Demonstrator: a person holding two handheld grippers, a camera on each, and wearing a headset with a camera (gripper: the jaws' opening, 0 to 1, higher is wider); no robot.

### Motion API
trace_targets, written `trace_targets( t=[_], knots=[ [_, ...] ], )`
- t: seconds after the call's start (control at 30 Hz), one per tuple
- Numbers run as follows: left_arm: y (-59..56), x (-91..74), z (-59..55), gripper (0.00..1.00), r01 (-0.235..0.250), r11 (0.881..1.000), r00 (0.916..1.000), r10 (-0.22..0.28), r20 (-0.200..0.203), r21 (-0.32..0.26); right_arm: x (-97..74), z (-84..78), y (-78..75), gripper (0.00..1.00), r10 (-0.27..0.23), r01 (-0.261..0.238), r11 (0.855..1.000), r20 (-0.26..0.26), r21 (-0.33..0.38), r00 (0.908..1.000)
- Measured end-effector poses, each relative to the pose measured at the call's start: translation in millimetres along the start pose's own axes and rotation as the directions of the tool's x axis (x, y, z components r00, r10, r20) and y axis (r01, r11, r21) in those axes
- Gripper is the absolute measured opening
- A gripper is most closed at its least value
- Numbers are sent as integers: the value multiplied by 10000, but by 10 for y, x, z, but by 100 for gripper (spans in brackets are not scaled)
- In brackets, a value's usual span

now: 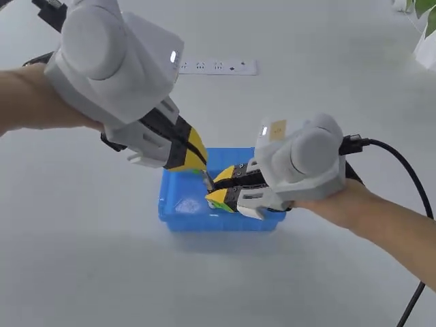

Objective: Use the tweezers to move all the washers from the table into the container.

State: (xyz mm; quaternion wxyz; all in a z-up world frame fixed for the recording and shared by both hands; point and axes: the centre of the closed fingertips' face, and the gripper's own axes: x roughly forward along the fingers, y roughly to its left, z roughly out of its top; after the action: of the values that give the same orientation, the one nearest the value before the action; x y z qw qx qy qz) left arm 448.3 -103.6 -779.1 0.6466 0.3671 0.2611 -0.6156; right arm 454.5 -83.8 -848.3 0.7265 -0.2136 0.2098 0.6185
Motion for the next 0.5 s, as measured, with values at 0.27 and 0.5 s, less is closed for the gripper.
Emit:
trace_targets(
  t=[0.27, 0.5],
  knots=[
    [-5, 36, -11, 5, 80, 10000, 9999, -80, -90, 21, 9, -30, 5, 11, 3, -3, 10000, -2, 100, 10000],
    [-23, 31, 15, 5, 72, 10000, 9999, -71, -96, 59, -15, -25, -7, 12, -42, 41, 9996, 21, 278, 10000]
  ],
)
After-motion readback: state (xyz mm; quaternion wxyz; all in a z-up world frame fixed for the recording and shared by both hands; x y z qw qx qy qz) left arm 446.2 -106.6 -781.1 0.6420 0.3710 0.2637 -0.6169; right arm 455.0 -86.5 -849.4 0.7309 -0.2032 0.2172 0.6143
